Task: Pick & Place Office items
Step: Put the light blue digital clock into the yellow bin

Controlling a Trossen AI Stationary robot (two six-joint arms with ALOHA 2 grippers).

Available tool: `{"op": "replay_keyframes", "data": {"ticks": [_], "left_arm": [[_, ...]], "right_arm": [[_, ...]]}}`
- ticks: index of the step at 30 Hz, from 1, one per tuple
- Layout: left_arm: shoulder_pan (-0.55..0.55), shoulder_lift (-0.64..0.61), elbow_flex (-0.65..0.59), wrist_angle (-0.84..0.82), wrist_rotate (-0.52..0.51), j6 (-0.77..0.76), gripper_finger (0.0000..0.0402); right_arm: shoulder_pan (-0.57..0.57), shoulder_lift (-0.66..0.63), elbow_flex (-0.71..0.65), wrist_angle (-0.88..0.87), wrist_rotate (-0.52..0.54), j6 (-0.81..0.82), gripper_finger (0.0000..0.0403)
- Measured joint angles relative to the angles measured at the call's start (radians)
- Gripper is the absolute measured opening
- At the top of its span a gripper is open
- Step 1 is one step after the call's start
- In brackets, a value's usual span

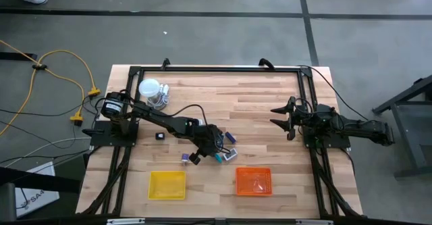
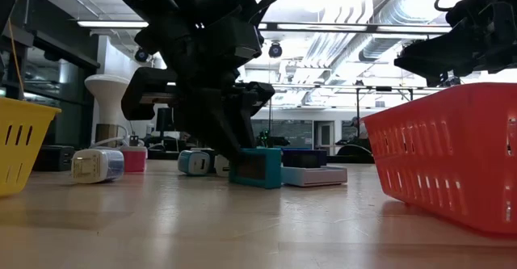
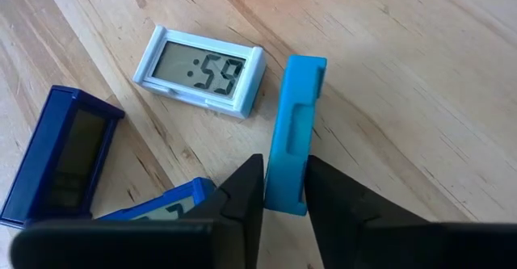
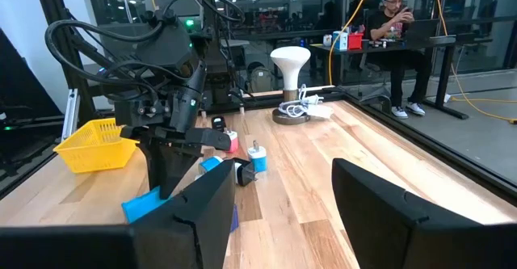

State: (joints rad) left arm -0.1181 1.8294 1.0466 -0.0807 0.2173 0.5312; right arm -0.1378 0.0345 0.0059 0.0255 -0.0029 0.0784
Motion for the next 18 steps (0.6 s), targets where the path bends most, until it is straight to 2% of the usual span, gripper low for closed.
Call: {"op": "replay_keyframes", "data": {"ticks": [6,18], "left_arm": [[0.000,-0.001,0.000,0.000,0.000,0.000,0.0063],[0.000,-0.001,0.000,-0.001,0.013,0.001,0.0062]], "right_arm": [[0.000,0.000,0.000,0.000,0.000,0.000,0.0195],[0.000,0.000,0.000,0.000,0.000,0.000,0.0195]]}}
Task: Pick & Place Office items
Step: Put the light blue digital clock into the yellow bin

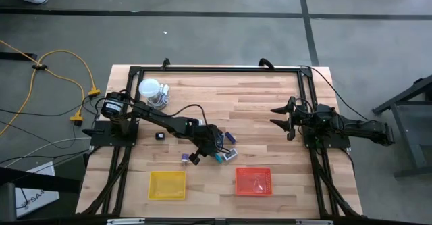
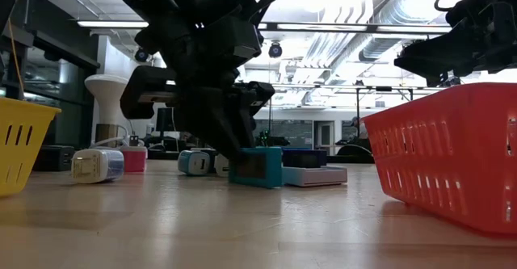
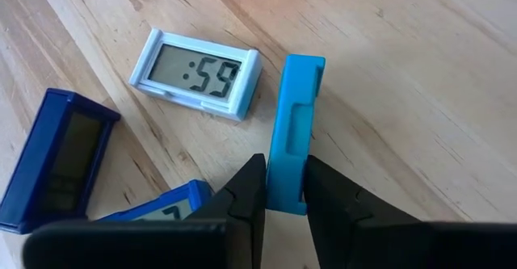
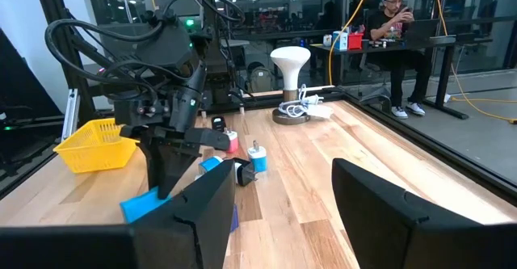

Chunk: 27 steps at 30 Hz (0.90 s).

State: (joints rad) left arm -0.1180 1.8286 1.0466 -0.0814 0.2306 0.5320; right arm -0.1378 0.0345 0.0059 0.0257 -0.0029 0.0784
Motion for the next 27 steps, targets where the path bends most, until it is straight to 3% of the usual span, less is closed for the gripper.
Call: {"op": "replay_keyframes", "data": {"ticks": [10,27], "left_arm": [[0.000,-0.014,-0.001,-0.008,0.002,0.000,0.0061],[0.000,-0.206,0.000,-0.193,-0.054,-0.061,0.0061]], "right_arm": [[0.000,0.000,0.000,0.000,0.000,0.000,0.0195],[0.000,0.000,0.000,0.000,0.000,0.000,0.0195]]}}
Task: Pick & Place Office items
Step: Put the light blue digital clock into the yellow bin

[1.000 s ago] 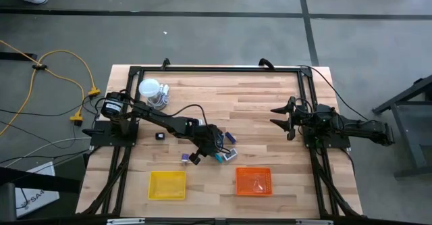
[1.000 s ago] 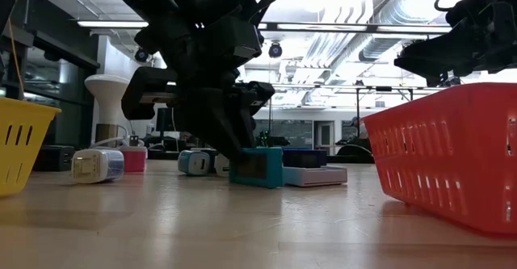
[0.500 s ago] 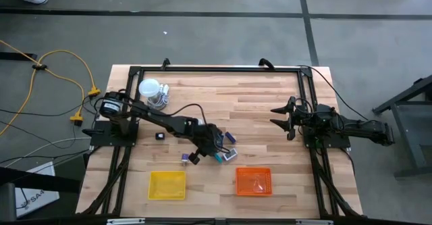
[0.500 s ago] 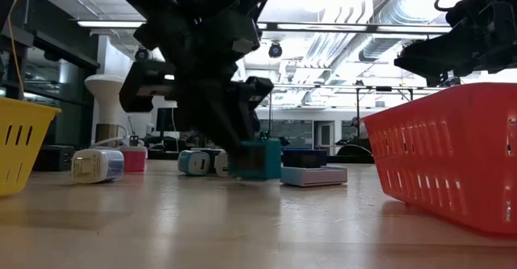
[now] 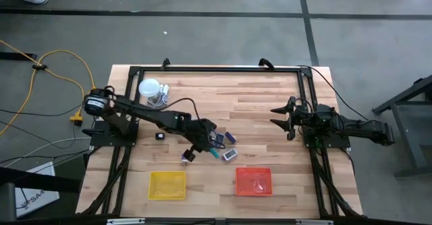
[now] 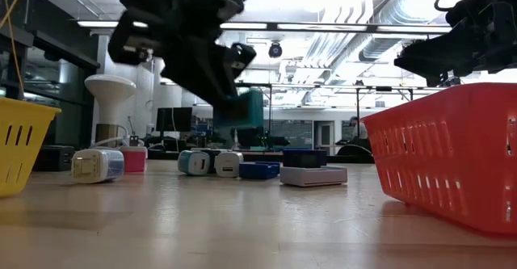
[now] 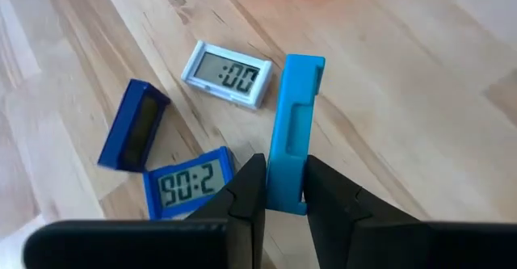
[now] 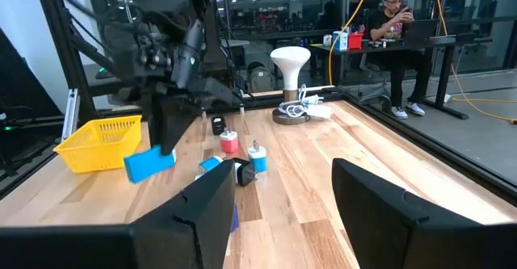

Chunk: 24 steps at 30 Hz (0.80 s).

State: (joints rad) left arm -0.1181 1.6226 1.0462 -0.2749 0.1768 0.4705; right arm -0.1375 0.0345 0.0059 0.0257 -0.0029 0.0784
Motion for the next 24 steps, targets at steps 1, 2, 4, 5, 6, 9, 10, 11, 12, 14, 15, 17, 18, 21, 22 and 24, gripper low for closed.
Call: {"op": "replay_keyframes", "data": {"ticks": [1,2,4,5,6,9,10,11,12,14,15,17,18,21,22,24], "left_arm": [[-0.001,-0.014,0.000,-0.015,0.000,-0.002,0.0061],[-0.003,-0.027,0.000,-0.031,-0.003,-0.007,0.0061],[-0.009,-0.060,0.000,-0.061,-0.026,-0.025,0.0061],[-0.014,-0.076,0.000,-0.084,-0.043,-0.031,0.0061],[-0.020,-0.092,0.000,-0.099,-0.060,-0.042,0.0061],[-0.044,-0.141,0.000,-0.148,-0.110,-0.065,0.0061],[-0.057,-0.158,0.000,-0.159,-0.125,-0.076,0.0061],[-0.069,-0.174,0.000,-0.169,-0.143,-0.086,0.0061],[-0.081,-0.188,0.000,-0.186,-0.160,-0.100,0.0061],[-0.109,-0.213,0.000,-0.214,-0.196,-0.131,0.0061],[-0.124,-0.224,0.000,-0.230,-0.216,-0.151,0.0061],[-0.154,-0.241,0.000,-0.261,-0.250,-0.199,0.0061],[-0.170,-0.247,0.000,-0.278,-0.264,-0.229,0.0061],[-0.217,-0.260,0.000,-0.321,-0.296,-0.323,0.0061],[-0.234,-0.265,0.000,-0.333,-0.307,-0.352,0.0061],[-0.271,-0.274,0.000,-0.354,-0.339,-0.409,0.0061]], "right_arm": [[0.000,0.000,0.000,0.000,0.000,0.000,0.0195],[0.000,0.000,0.000,0.000,0.000,0.000,0.0195],[0.000,0.000,0.000,0.000,0.000,0.000,0.0195],[0.000,0.000,0.000,0.000,0.000,0.000,0.0195],[0.000,0.000,0.000,0.000,0.000,0.000,0.0195],[0.000,0.000,0.000,0.000,0.000,0.000,0.0195],[0.000,0.000,0.000,0.000,0.000,0.000,0.0195],[0.000,0.000,0.000,0.000,0.000,0.000,0.0195],[0.000,0.000,0.000,0.000,0.000,0.000,0.0195],[0.000,0.000,0.000,0.000,0.000,0.000,0.0195],[0.000,0.000,0.000,0.000,0.000,0.000,0.0195],[0.000,0.000,0.000,0.000,0.000,0.000,0.0195],[0.000,0.000,0.000,0.000,0.000,0.000,0.0195],[0.000,0.000,0.000,0.000,0.000,0.000,0.0195],[0.000,0.000,0.000,0.000,0.000,0.000,0.0195],[0.000,0.000,0.000,0.000,0.000,0.000,0.0195]]}}
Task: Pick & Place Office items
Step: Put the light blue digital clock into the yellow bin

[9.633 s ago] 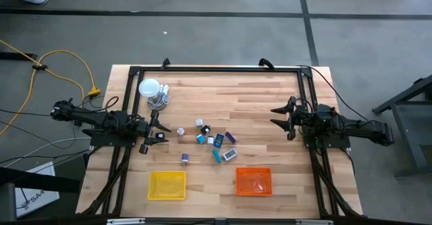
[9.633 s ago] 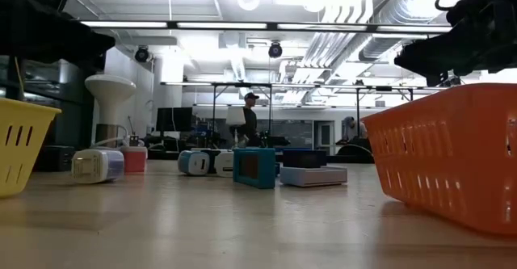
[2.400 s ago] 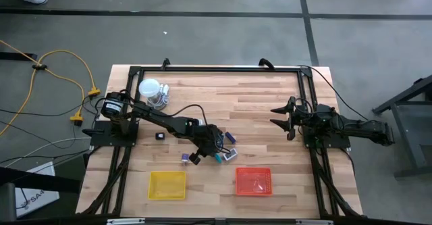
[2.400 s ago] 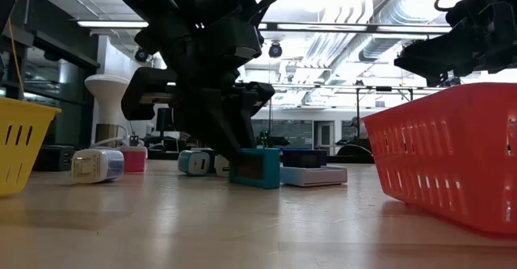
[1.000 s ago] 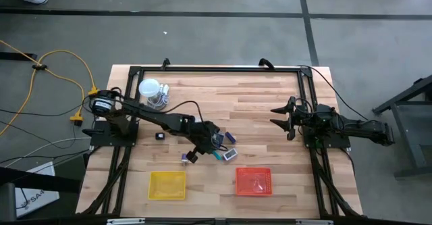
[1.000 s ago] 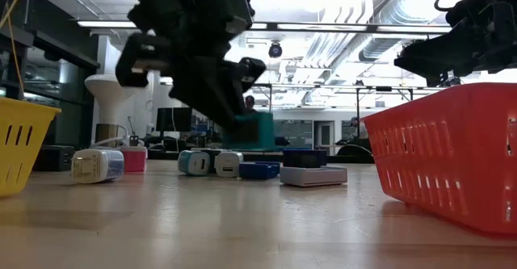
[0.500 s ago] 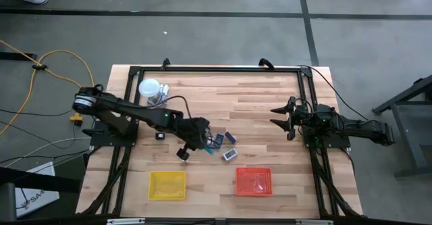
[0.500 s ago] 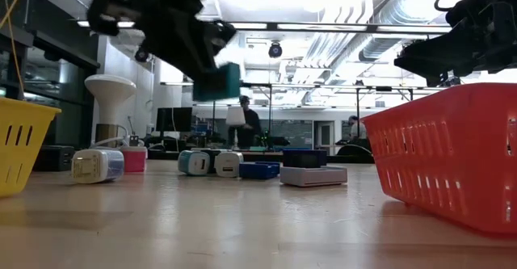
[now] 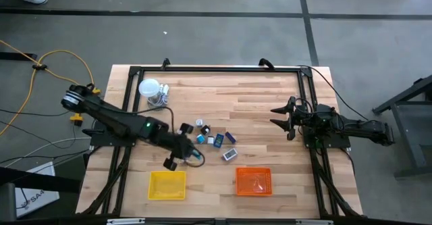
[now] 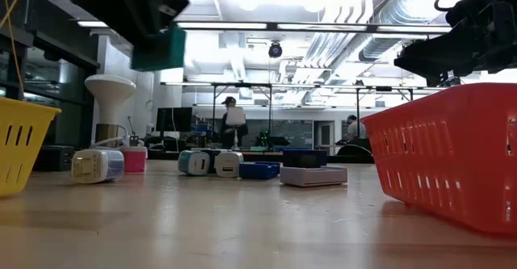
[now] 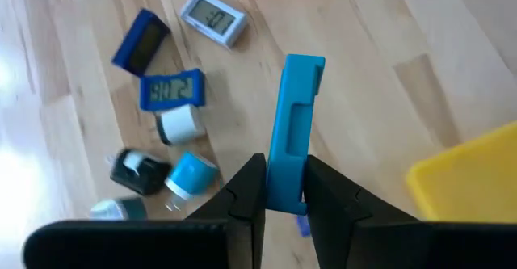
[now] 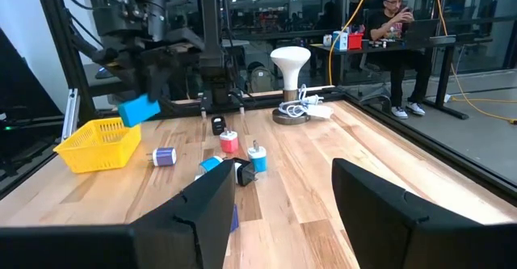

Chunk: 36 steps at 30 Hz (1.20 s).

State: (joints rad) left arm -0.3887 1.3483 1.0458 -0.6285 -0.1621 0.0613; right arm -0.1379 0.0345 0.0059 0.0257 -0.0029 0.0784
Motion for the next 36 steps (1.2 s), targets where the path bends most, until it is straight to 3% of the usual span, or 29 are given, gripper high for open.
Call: {"op": "replay_keyframes", "data": {"ticks": [8,15,26,36], "left_arm": [[-0.193,-0.027,-0.001,-0.096,-0.226,-0.272,0.0061],[-0.352,-0.027,-0.003,-0.204,-0.341,-0.559,0.0061],[-0.566,-0.008,-0.050,-0.228,-0.444,-0.907,0.0061],[-0.673,0.033,-0.049,-0.182,-0.447,-1.080,0.0061]], "right_arm": [[0.000,0.000,0.000,0.000,0.000,0.000,0.0195],[0.000,0.000,0.000,0.000,0.000,0.000,0.0195],[0.000,0.000,0.000,0.000,0.000,0.000,0.0195],[0.000,0.000,0.000,0.000,0.000,0.000,0.0195]]}}
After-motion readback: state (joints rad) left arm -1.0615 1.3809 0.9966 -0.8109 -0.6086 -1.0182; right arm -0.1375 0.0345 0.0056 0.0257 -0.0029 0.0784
